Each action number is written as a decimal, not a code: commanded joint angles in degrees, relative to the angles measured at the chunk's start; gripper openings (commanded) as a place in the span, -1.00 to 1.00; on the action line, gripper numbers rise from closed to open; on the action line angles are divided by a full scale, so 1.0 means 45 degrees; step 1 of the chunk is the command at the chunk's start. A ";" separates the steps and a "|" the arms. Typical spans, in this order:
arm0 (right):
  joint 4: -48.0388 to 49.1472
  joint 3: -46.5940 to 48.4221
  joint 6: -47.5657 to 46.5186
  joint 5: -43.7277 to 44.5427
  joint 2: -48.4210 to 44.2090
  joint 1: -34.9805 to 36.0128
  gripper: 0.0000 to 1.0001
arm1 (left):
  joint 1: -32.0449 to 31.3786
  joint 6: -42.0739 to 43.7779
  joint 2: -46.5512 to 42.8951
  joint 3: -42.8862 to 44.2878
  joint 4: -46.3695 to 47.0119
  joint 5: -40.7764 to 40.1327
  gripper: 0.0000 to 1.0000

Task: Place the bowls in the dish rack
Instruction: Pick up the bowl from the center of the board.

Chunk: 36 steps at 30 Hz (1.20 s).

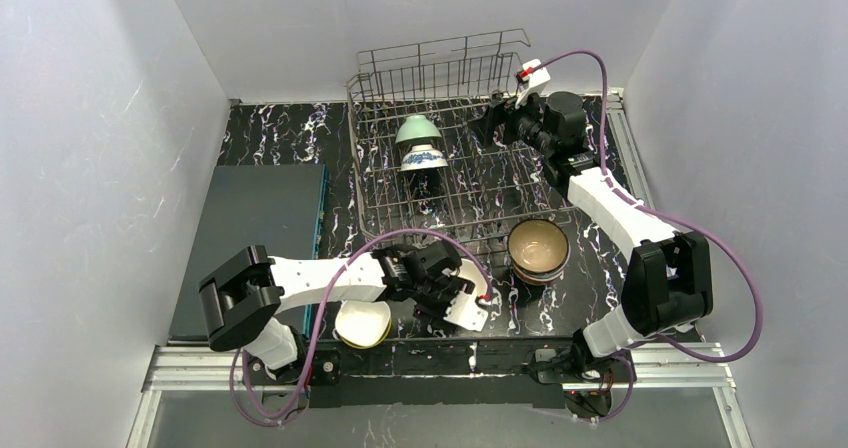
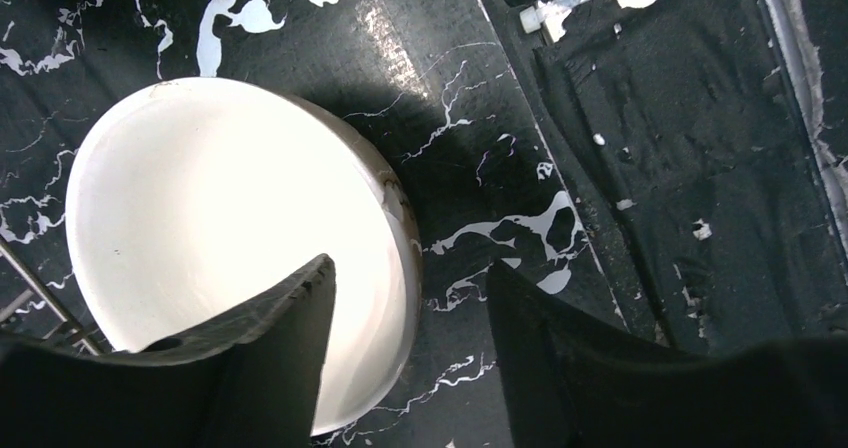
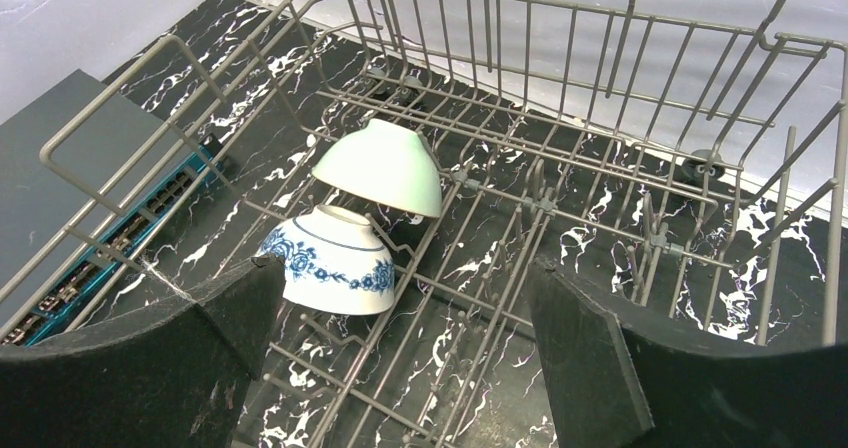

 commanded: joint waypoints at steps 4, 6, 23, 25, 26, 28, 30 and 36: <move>0.0650 0.0124 0.0034 -0.0192 -0.0337 0.0010 0.97 | -0.0352 0.0353 0.0088 0.0514 -0.0695 -0.0572 -0.12; 0.0699 0.0101 0.0029 -0.0206 -0.0411 0.0012 0.97 | -0.0423 0.0472 0.0132 0.0579 -0.0788 -0.0674 -0.24; 0.0801 0.0043 0.0046 -0.0179 -0.0671 0.0000 0.97 | -0.1430 0.0588 0.0926 0.0911 -0.1097 -0.1308 -0.36; 0.0814 0.0042 0.0053 -0.0185 -0.0699 0.0015 0.97 | -0.1589 0.0612 0.1014 0.0843 -0.1079 -0.1425 -0.34; 0.0809 0.0042 0.0054 -0.0192 -0.0719 0.0012 0.97 | -0.1657 0.0594 0.1062 0.0846 -0.1065 -0.1477 -0.35; 0.0814 0.0023 0.0054 -0.0192 -0.0740 0.0001 0.97 | -0.1747 0.0598 0.1124 0.0885 -0.1136 -0.1527 -0.42; 0.0808 0.0042 0.0054 -0.0201 -0.0740 0.0007 0.97 | -0.1803 0.0589 0.1157 0.0981 -0.1235 -0.1541 -0.56; 0.0781 0.0042 0.0102 -0.0188 -0.0797 0.0018 0.97 | -0.1819 0.0604 0.0991 0.1238 -0.1535 -0.1791 -1.00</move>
